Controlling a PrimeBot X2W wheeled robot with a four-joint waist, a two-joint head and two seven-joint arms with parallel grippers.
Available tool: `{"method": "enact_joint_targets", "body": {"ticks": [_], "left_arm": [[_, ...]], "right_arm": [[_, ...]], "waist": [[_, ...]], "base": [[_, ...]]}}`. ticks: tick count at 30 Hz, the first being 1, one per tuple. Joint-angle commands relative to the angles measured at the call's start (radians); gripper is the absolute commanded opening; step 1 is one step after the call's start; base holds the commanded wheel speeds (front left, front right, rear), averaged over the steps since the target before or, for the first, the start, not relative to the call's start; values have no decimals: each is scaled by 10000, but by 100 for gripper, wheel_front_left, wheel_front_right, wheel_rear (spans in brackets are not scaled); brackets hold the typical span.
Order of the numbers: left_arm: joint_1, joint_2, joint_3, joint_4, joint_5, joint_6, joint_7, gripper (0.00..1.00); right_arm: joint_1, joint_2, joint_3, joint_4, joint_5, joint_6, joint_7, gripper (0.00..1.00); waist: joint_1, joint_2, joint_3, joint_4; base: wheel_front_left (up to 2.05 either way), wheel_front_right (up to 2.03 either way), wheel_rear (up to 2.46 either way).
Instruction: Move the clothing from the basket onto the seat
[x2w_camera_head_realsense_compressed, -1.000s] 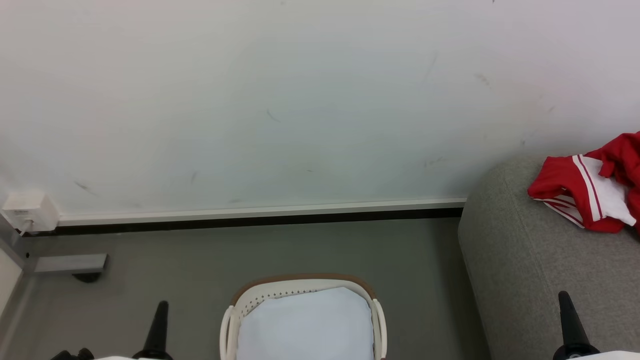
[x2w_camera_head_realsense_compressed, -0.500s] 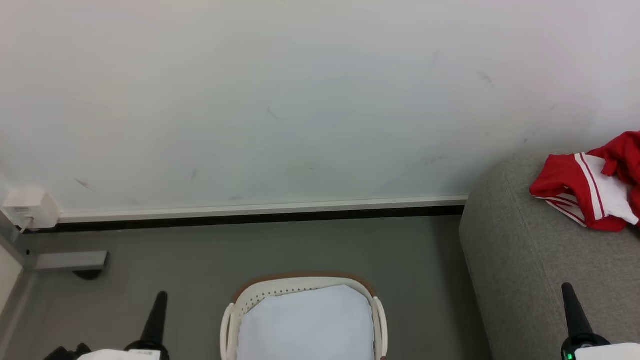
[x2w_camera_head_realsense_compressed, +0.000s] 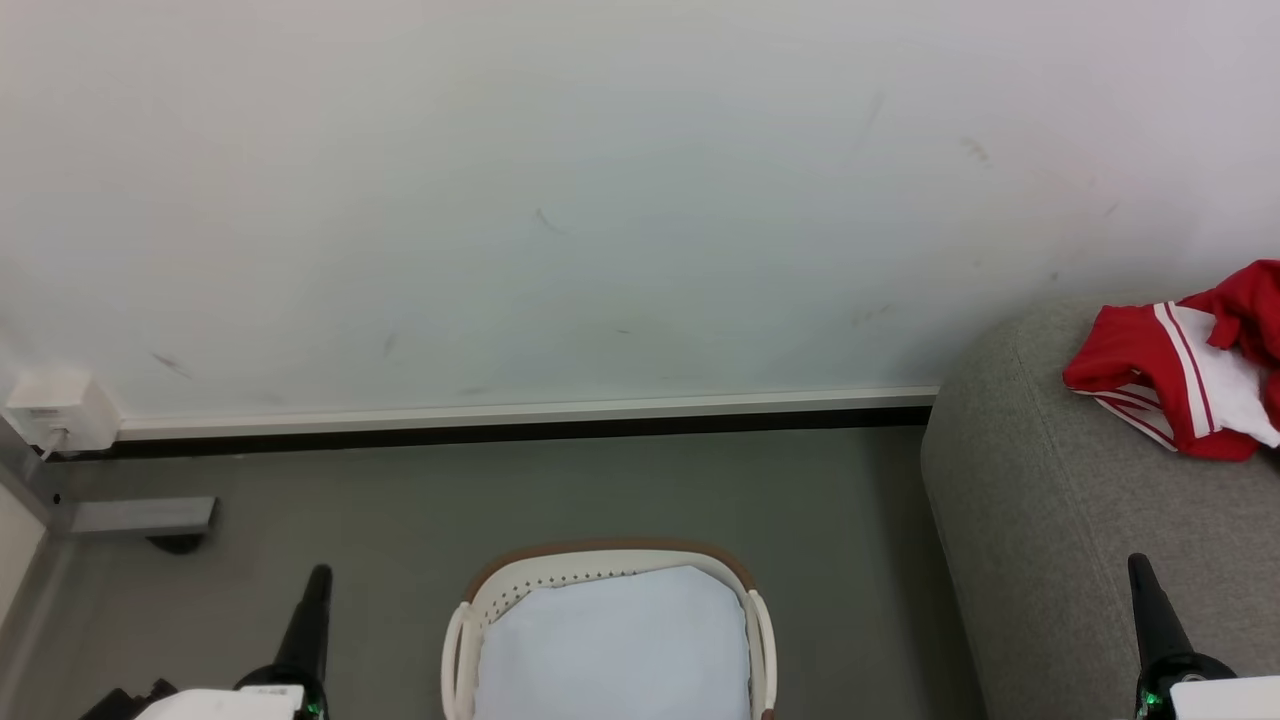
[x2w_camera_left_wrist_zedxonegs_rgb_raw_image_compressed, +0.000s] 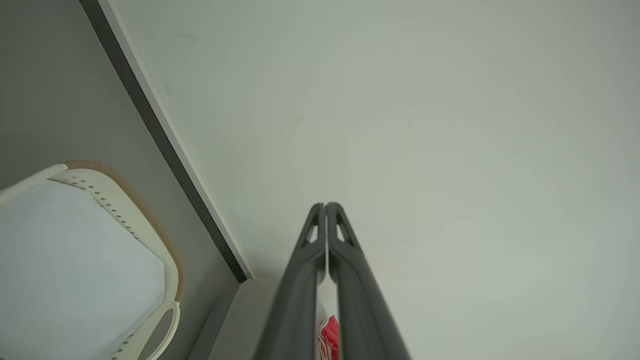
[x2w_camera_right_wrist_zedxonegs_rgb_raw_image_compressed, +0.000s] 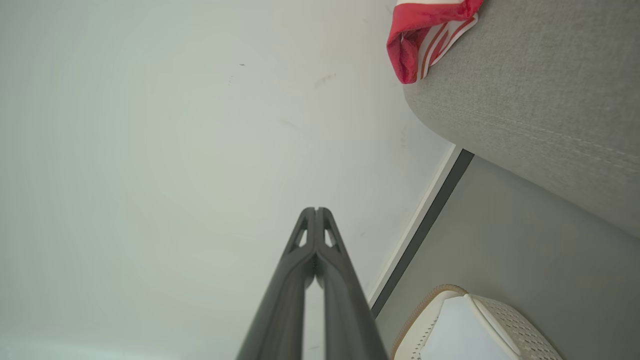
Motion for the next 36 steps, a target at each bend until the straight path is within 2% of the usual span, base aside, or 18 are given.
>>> {"method": "enact_joint_targets", "body": {"ticks": [1,28,36], "left_arm": [[-159,33,62,-76,-225,-35,68,0],[-397,-32,258,-220,-2143,-112,569,0],[-390,-31,252,-216,-2111,-105,567,0]], "right_arm": [[-172,-57,-57,-99,186,-18,23,0],[-437,-35,-279,-125,2066,-24,558,0],[-436,-16,-293,-121,2010,-24,579,0]], "waist": [[0,0,4,2],[0,0,149,52],[0,0,150,53]], "base": [[0,0,0],[0,0,0],[0,0,0]]}}
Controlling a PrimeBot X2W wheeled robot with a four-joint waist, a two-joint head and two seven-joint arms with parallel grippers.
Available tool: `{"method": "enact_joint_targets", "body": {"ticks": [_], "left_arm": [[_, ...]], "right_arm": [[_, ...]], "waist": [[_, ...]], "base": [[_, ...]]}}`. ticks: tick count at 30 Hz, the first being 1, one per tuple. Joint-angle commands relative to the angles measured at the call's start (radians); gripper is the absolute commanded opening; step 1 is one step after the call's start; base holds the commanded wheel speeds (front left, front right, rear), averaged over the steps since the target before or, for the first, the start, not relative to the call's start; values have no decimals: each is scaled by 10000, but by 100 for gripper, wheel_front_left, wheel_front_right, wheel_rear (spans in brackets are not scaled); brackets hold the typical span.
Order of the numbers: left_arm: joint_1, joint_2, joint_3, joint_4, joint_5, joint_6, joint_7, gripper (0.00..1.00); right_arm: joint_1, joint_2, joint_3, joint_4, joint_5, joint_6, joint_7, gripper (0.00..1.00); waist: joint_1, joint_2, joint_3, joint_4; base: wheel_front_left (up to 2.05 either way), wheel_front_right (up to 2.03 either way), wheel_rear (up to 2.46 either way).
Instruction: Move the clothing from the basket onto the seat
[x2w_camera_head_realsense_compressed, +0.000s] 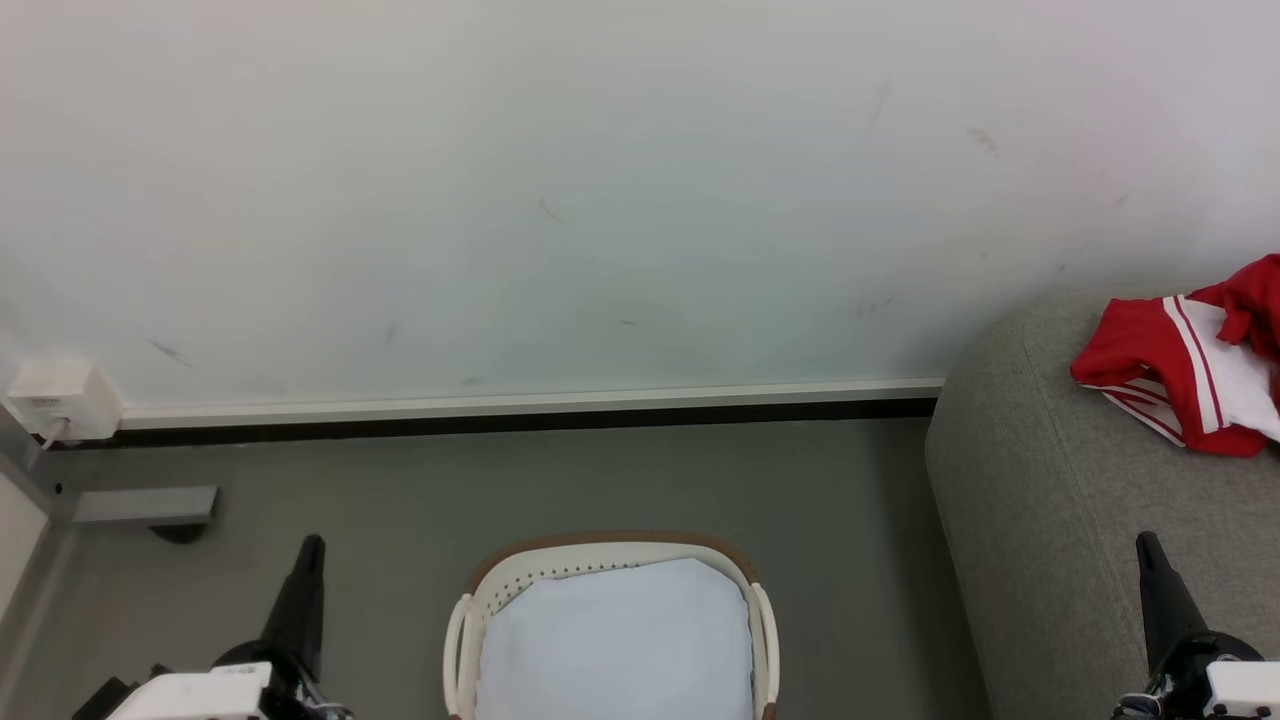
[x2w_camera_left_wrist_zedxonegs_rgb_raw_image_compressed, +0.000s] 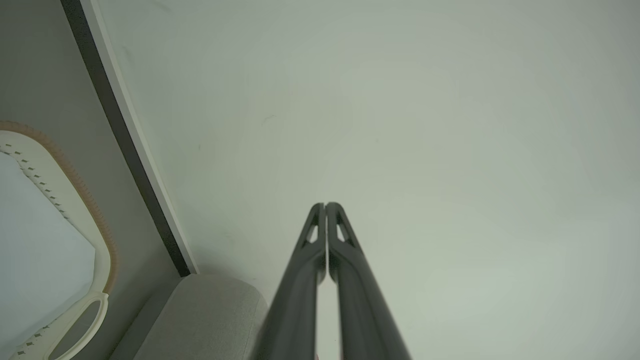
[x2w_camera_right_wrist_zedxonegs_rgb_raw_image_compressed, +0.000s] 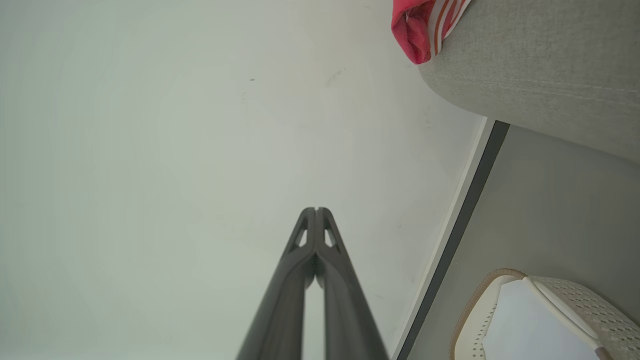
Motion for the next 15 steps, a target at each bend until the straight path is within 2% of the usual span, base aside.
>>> {"method": "enact_joint_targets", "body": {"ticks": [1,15], "left_arm": [[-90,21,16,-32,-142,-42,43,0],[-89,21,15,-33,-143,-42,42,0]], "right_arm": [[-127,-21,-28,-50,-4,-24,31,0],[-130,2,-53,-48,-31,-23,56,0]], "waist": [[-1,0,-1,0],[-1,0,-1,0]], "base": [[0,0,0],[0,0,0]]}}
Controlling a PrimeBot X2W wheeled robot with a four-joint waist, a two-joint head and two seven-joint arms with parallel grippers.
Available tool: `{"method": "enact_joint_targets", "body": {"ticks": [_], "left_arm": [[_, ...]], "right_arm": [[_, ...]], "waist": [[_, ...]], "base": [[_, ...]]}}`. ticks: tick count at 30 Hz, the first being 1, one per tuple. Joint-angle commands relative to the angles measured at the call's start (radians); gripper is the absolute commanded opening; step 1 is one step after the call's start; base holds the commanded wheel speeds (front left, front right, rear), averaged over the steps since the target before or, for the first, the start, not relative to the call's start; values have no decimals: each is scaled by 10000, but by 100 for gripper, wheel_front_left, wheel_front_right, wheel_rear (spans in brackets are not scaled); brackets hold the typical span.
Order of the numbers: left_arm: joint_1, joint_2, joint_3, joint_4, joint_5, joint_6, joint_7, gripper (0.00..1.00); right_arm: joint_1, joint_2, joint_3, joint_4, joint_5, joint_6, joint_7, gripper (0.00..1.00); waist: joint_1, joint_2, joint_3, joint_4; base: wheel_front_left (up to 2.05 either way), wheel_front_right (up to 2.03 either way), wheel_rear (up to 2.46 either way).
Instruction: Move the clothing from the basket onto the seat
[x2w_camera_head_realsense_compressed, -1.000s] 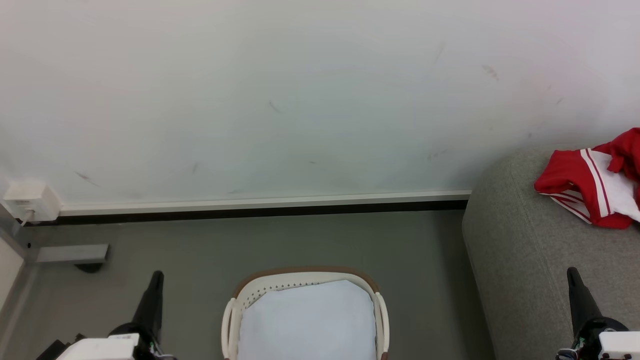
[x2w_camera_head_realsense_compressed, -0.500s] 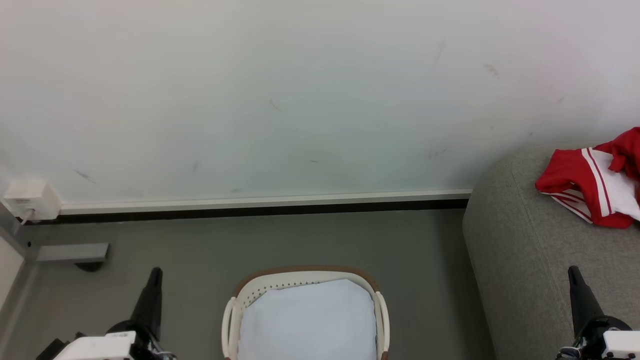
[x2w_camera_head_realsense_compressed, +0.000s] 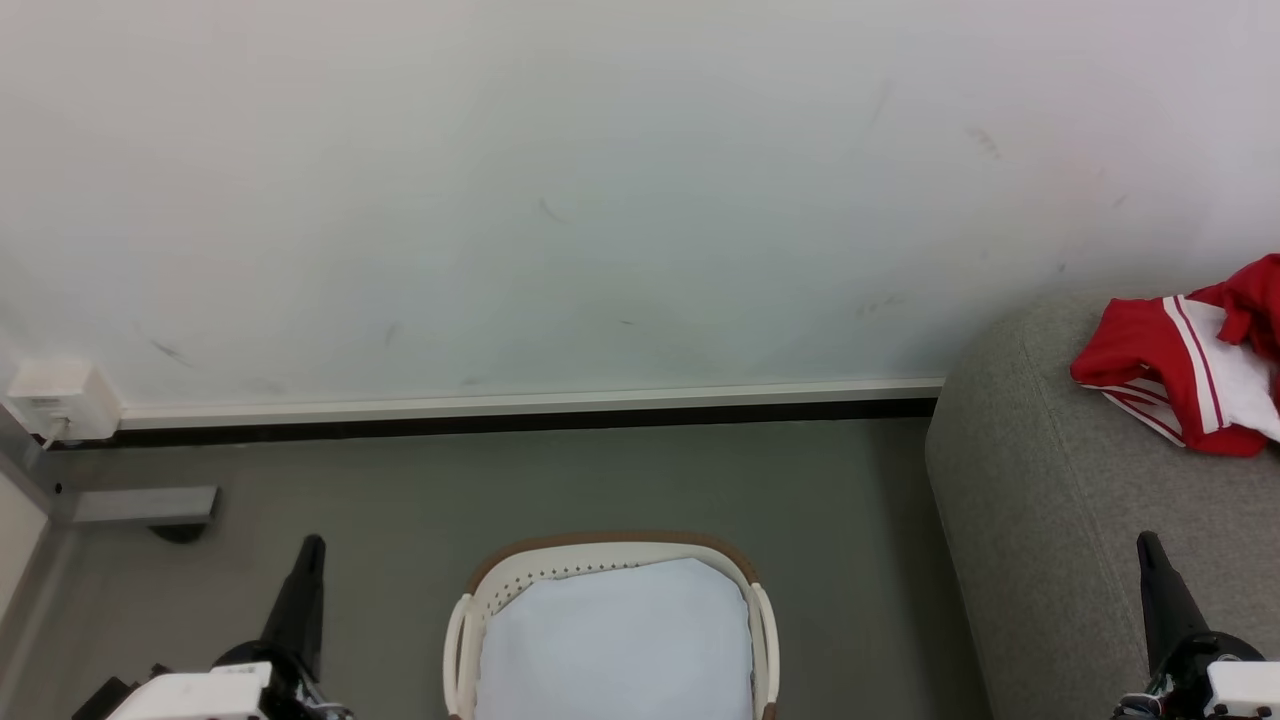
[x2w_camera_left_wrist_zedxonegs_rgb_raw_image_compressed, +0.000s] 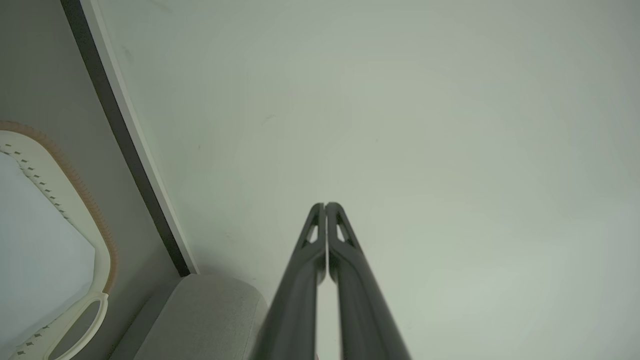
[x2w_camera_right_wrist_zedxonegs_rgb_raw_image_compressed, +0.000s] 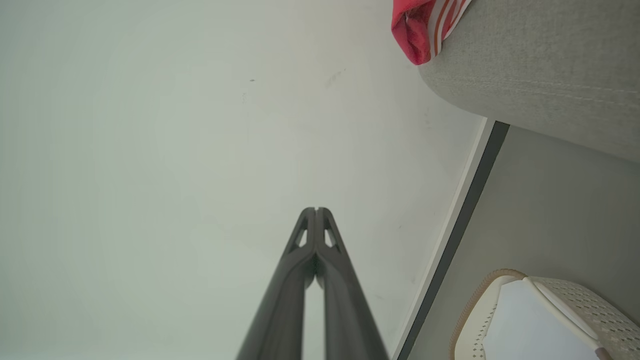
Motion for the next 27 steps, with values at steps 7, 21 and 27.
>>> {"method": "enact_joint_targets", "body": {"ticks": [7,21,27], "left_arm": [[-88,21,14,-34,-142,-42,41,0],[-88,22,13,-33,-143,-42,40,0],[-88,22,13,-33,-143,-42,40,0]], "right_arm": [[-131,3,-42,-47,-36,-21,60,0],[-134,18,-61,-45,-58,-21,50,0],[-135,24,-69,-45,-64,-21,58,0]], "waist": [[0,0,0,0],[0,0,0,0],[0,0,0,0]], "base": [[0,0,0],[0,0,0],[0,0,0]]}}
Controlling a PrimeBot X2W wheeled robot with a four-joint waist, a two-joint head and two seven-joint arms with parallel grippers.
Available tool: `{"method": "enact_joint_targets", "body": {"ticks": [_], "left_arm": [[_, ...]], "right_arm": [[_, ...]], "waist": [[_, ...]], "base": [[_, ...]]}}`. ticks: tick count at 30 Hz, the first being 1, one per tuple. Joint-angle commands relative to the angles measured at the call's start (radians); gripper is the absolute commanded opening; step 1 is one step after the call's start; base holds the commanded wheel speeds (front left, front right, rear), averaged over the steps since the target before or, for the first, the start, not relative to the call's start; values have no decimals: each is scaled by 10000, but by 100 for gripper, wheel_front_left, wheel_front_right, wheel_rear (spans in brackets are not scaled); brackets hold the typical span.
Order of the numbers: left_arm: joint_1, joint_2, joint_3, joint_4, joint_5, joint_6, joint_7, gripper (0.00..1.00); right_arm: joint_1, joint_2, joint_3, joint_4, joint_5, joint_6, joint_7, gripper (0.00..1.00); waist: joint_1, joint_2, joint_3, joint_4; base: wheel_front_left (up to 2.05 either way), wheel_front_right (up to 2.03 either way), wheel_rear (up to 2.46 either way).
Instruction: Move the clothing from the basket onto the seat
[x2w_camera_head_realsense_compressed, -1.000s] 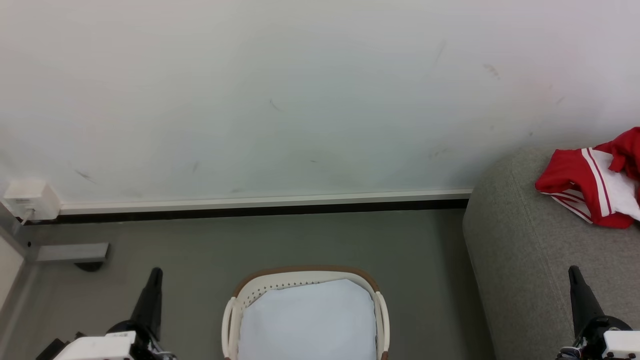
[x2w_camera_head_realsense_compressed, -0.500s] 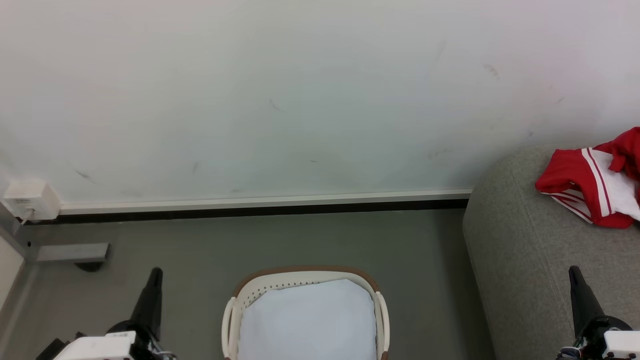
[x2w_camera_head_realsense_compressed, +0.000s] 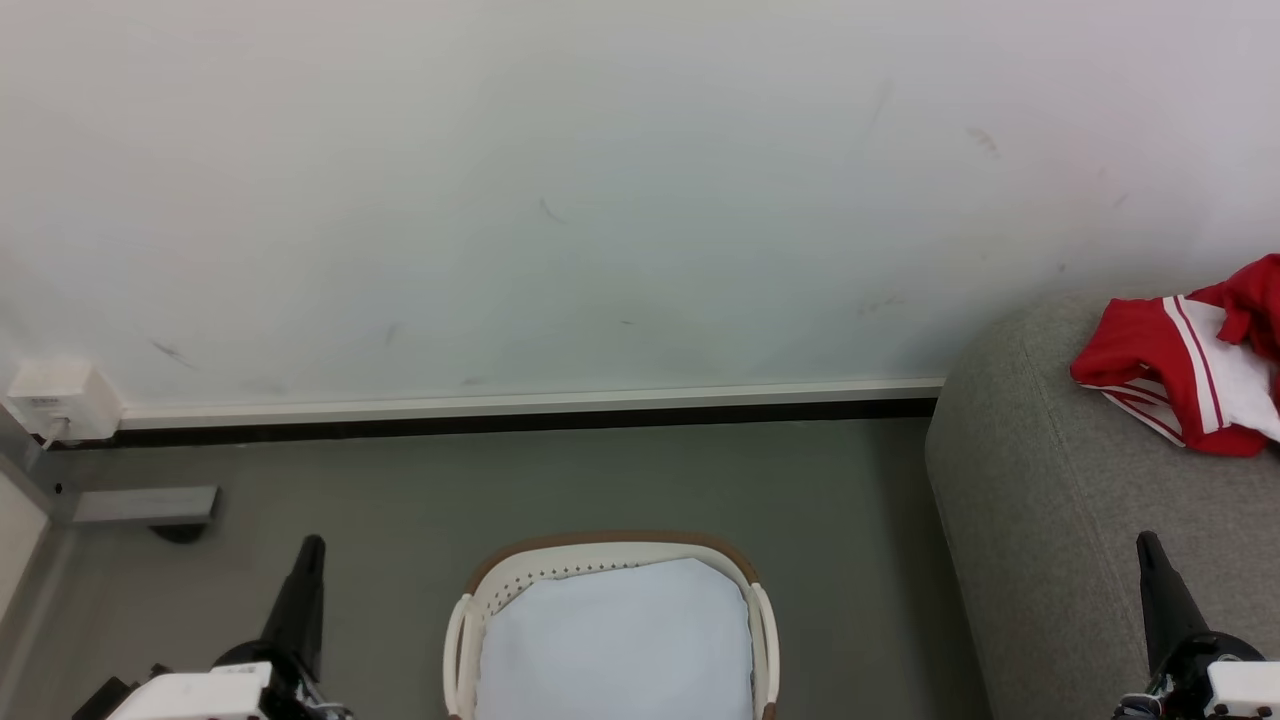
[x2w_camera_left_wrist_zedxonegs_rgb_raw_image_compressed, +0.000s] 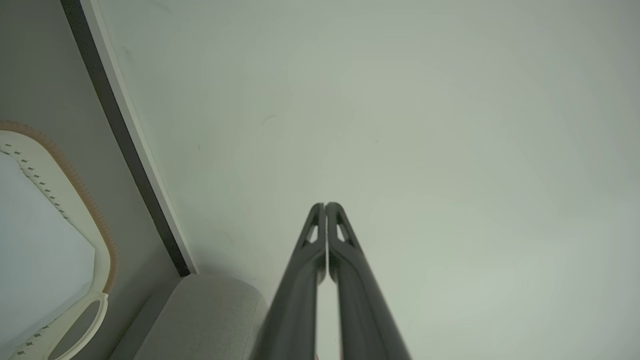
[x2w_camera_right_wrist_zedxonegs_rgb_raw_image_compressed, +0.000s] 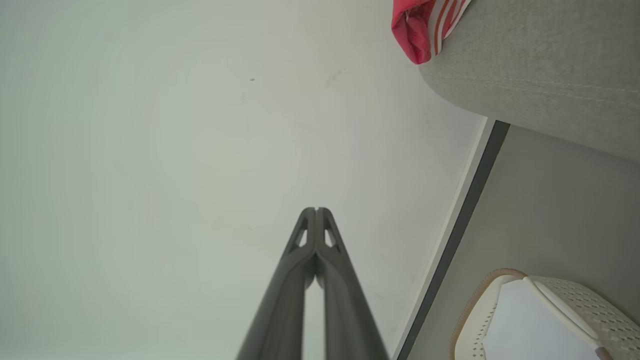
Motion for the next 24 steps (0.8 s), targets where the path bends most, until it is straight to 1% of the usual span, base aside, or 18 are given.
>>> {"method": "enact_joint_targets", "body": {"ticks": [1,24], "left_arm": [[-88,24,13,-31,-143,-42,40,0],[-88,24,11,-33,-144,-42,39,0]], "right_arm": [[-134,10,-40,-45,-54,-22,10,0],[-137,23,-62,-43,-79,-21,19,0]], "waist": [[0,-1,0,0],[0,-1,0,0]], "base": [[0,0,0],[0,0,0]]}}
